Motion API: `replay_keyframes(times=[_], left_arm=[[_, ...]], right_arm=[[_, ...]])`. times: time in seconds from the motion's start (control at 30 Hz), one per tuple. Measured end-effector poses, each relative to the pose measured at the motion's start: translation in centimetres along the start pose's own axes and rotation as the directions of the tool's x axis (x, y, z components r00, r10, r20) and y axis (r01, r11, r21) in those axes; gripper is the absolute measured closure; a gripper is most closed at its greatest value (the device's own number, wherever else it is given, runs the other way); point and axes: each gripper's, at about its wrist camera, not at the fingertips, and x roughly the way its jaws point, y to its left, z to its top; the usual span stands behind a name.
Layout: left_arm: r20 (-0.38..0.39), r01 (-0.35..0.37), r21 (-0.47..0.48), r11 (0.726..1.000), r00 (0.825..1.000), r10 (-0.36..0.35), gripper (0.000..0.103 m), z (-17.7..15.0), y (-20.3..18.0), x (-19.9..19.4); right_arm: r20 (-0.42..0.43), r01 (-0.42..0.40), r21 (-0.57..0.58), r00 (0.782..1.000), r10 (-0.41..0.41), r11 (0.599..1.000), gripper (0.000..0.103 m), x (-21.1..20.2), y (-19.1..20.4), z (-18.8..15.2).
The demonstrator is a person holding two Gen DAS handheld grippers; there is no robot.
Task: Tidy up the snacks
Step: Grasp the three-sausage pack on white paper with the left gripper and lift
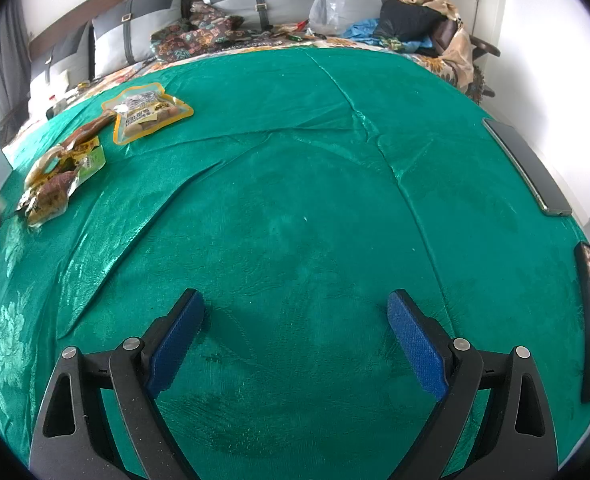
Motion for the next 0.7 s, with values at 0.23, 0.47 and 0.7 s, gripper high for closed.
replay_keyframes(times=[0.23, 0.47, 0.7], left_arm=[[0.038, -0.067, -0.054, 0.996, 0.997, 0.069, 0.034, -4.7, 2.6, 0.7], [0.14, -0.143, -0.023, 0.989, 0.979, 0.145, 0.001, -5.5, 2.7, 1.8], [0.153, -0.143, -0.028, 0.989, 0.977, 0.145, 0.0, -5.0, 2.8, 2.0]], right_arm=[[0.0, 0.0, 0.0, 1.0, 0.0, 1.0, 0.008, 0.0, -0.1, 0.0], [0.0, 0.001, 0.0, 1.0, -0.001, 1.0, 0.008, 0.0, 0.1, 0.0], [0.0, 0.001, 0.0, 1.0, -0.001, 1.0, 0.008, 0.0, -0.1, 0.0]])
